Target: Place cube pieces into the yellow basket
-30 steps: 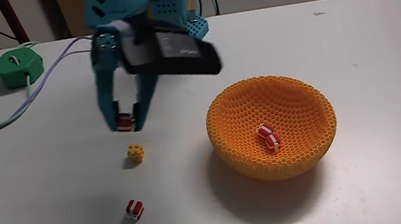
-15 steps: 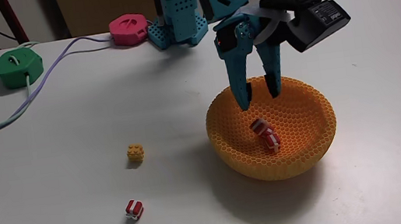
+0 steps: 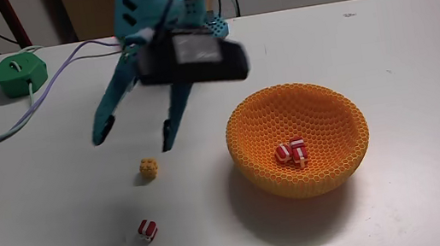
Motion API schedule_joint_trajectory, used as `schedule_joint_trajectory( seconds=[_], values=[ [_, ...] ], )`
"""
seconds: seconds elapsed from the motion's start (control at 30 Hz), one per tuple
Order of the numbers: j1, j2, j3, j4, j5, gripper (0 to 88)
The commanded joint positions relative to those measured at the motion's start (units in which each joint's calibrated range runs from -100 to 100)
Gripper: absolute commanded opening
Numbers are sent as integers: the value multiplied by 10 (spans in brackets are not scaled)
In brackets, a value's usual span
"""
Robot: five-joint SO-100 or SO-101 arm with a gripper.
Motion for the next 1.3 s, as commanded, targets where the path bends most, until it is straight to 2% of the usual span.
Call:
schedule_joint_trajectory(
  seconds=[0.0, 0.17, 0.83, 0.9, 0.93, 1.0, 1.03, 1.27],
  values=[
    [27, 50, 28, -152, -34, 401],
    [20, 137, 2, -186, -55, 400],
    [13, 372, -233, -207, -61, 331],
    [16, 373, -223, -202, -60, 289],
    [19, 373, -219, -195, -59, 233],
    [26, 372, -216, -179, -54, 42],
    [29, 370, -214, -179, -38, 0],
    [35, 281, -202, -56, 22, 0]
  ],
)
